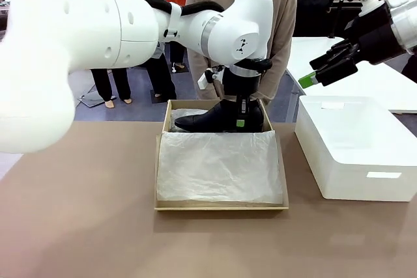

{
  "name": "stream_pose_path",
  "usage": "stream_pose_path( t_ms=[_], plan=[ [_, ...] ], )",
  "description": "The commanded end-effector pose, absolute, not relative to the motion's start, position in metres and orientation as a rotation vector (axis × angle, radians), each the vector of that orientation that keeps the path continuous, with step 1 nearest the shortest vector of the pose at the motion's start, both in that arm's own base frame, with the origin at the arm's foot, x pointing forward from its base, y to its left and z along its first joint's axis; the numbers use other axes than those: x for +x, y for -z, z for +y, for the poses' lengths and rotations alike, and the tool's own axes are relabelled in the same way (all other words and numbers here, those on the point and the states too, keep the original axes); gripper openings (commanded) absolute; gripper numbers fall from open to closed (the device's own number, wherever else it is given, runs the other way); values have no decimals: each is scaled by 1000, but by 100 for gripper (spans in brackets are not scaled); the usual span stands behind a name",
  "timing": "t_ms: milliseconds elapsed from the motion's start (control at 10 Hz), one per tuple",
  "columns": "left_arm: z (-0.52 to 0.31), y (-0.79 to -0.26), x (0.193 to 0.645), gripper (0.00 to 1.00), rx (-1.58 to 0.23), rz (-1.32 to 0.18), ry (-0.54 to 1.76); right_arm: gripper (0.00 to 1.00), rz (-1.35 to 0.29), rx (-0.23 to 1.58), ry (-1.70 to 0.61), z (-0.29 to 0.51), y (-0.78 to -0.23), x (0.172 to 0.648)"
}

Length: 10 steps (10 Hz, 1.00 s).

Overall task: Pack the shoes into the box.
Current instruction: Place the other shoe of the Shoes into the Shoes Box.

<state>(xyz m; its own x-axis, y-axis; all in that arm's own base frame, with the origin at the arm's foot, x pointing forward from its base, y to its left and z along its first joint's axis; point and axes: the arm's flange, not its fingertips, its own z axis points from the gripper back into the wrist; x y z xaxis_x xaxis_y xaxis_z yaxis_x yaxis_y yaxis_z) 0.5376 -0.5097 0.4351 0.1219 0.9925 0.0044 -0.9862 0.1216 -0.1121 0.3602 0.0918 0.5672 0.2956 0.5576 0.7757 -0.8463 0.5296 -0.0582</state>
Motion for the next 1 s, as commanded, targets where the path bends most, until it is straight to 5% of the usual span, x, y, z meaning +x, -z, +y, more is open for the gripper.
stream_pose_path(
  t_ms=[0, 500, 900],
  plan=[
    [-519, -438, 546, 0, -66, -56, -1507, 100, -858, 418, -986, 91, -566, 364],
    [-522, -431, 547, 5, -35, -10, -1509, 100, -858, 418, -986, 91, -566, 364],
    [-520, -463, 536, 85, -3, -42, -1511, 100, -858, 418, -986, 91, -566, 364]
  ],
)
